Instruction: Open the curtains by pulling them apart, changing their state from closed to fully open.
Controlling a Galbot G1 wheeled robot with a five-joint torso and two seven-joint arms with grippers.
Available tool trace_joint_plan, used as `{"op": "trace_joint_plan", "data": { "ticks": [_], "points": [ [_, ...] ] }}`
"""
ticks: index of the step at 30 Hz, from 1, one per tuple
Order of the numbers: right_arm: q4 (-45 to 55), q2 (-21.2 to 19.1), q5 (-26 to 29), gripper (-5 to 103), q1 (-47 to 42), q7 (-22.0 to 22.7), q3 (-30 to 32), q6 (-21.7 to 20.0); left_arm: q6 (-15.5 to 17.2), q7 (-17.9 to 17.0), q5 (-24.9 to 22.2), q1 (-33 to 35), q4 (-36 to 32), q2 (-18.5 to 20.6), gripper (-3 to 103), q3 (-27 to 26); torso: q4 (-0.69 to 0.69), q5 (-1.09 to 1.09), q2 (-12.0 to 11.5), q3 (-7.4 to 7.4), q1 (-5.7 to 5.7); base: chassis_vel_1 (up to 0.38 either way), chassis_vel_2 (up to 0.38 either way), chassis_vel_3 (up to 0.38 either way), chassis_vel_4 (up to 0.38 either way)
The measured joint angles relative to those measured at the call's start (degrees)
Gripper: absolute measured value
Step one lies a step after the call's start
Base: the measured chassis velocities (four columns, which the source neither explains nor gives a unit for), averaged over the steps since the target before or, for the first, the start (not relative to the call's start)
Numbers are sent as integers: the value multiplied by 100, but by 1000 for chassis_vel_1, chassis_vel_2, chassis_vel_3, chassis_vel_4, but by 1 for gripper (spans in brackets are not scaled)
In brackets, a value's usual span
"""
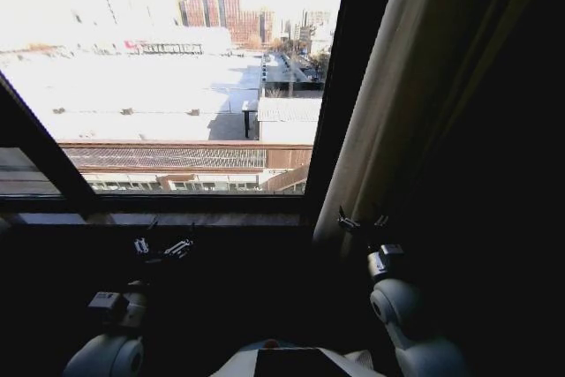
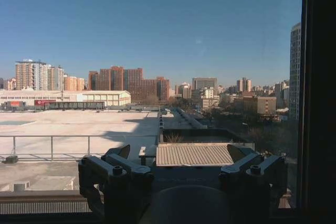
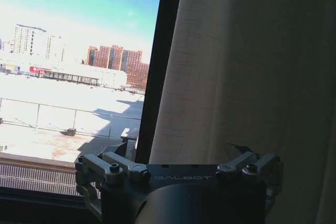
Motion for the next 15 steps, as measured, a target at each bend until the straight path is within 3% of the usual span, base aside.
{"op": "trace_joint_plan", "data": {
  "ticks": [15],
  "points": [
    [-84,-87,36,100,159,-80,-54,-54,-103,2,199,90,-28,-239,100,48,0,-2,0,0,0,0,0,0,0]
  ]
}}
